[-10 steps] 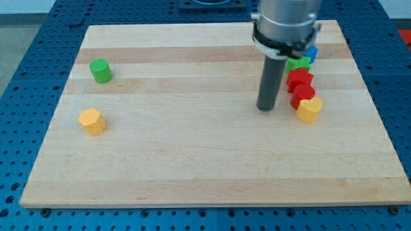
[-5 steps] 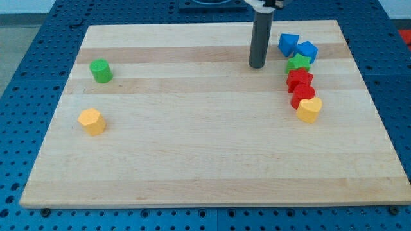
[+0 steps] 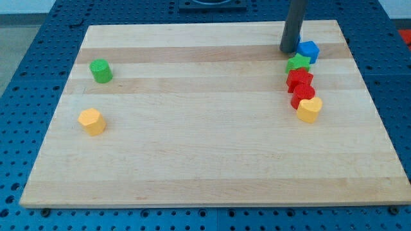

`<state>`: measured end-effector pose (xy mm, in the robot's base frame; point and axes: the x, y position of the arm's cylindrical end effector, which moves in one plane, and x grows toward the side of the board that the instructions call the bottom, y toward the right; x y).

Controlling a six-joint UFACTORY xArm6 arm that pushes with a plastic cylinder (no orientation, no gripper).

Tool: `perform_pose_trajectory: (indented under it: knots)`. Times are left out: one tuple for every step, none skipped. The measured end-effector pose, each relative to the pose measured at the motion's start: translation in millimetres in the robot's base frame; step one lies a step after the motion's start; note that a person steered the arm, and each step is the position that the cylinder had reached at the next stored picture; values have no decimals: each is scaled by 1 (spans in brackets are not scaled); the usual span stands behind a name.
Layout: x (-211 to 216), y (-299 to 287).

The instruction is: Move the blue triangle above the blue cube

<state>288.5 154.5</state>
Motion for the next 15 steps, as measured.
perform_pose_trajectory:
  knots:
    - [-7, -23]
    - [-29, -36]
    - [-48, -36]
    - [-49, -36]
    - [-49, -36]
    - [-49, -36]
    - [-48, -36]
    - [-45, -33]
    - [-37, -26]
    - [-28, -17]
    - [-27, -13]
    - [-27, -18]
    - [-27, -20]
    - [-27, -20]
    - [-27, -19]
